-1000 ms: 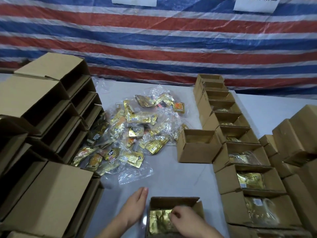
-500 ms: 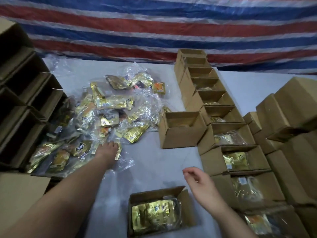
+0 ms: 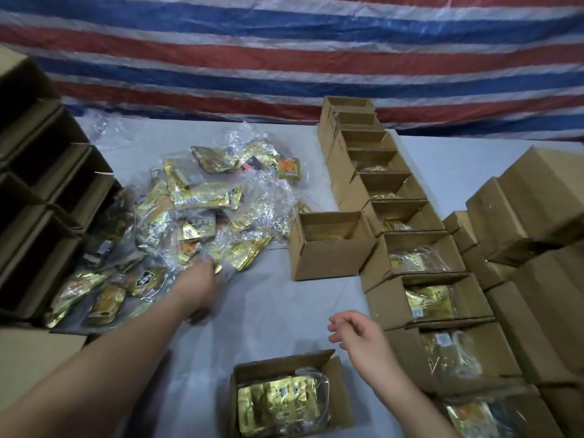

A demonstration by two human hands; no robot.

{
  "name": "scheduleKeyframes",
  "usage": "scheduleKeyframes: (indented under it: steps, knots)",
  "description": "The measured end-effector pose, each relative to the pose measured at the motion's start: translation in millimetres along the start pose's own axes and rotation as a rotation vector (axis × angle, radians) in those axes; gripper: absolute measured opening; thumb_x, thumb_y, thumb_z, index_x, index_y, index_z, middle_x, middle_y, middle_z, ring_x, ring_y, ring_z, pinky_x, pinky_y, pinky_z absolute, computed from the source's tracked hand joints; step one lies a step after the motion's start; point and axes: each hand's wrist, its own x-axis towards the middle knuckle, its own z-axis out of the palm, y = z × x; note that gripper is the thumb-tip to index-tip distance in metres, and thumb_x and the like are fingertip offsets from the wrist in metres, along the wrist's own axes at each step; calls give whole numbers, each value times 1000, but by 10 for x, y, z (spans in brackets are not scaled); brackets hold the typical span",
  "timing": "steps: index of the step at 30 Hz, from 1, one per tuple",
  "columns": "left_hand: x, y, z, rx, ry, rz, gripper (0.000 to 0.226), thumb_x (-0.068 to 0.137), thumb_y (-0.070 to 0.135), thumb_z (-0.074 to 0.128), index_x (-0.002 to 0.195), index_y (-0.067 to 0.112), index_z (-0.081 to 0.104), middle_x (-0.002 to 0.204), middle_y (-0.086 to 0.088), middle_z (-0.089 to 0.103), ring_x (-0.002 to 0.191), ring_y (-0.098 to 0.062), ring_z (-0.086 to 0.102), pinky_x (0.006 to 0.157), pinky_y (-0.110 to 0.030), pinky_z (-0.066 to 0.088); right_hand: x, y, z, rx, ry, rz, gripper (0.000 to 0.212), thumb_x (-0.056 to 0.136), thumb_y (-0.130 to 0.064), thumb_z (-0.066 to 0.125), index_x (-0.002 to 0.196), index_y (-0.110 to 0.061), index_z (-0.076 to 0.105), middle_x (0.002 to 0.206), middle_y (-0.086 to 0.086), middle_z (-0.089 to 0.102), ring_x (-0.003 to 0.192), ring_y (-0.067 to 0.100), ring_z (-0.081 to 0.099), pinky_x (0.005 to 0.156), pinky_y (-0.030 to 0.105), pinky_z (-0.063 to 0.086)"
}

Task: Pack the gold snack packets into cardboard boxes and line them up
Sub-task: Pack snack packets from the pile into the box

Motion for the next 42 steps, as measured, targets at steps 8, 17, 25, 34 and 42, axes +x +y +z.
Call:
scheduleKeyframes:
  steps: [8, 17, 25, 34, 42]
  knots:
    - [-726, 604, -910, -683, 109, 99, 18, 93, 16, 45, 105, 28, 48, 84, 7, 63, 69, 0, 61, 54, -18, 45, -115, -746, 196, 43, -132, -151, 11, 97, -33, 59, 108, -33, 61, 112, -12, 65, 106, 0, 58, 79, 10, 45]
    - [-1666, 1283, -1500, -1143, 150, 233, 36, 93, 20, 54, 123, 40, 51, 106, 12, 66, 97, -5, 65, 78, -21, 53, -409, -1346, 224, 339, -449, -162, 96, 65, -66, 63, 150, -31, 33, 144, -4, 52, 129, 14, 52, 113, 41, 40]
    - [-1910, 1591, -1308, -655, 182, 363, 72, 80, 33, 44, 149, 33, 26, 149, 3, 39, 140, -18, 32, 116, -41, 27, -559, -1262, 106, 626, -579, -94, 55, 77, -26, 69, 130, -21, 57, 119, 8, 71, 115, 24, 65, 105, 44, 47]
    - [-2003, 959, -1030, -583, -242, 265, 74, 91, 62, 49, 153, 34, 20, 154, 16, 27, 133, -3, 34, 107, -23, 30, -360, -839, -197, 531, -373, -23, 25, 94, -20, 60, 116, -8, 64, 101, 22, 73, 84, 30, 72, 69, 39, 56]
    - [-2112, 317, 261, -487, -253, 10, 46, 105, 39, 34, 146, 18, 36, 151, -2, 38, 139, -11, 34, 113, -16, 20, -343, -391, -31, -18, -576, -167, 61, 69, -22, 81, 124, -30, 56, 116, -10, 69, 107, 7, 66, 89, 23, 54]
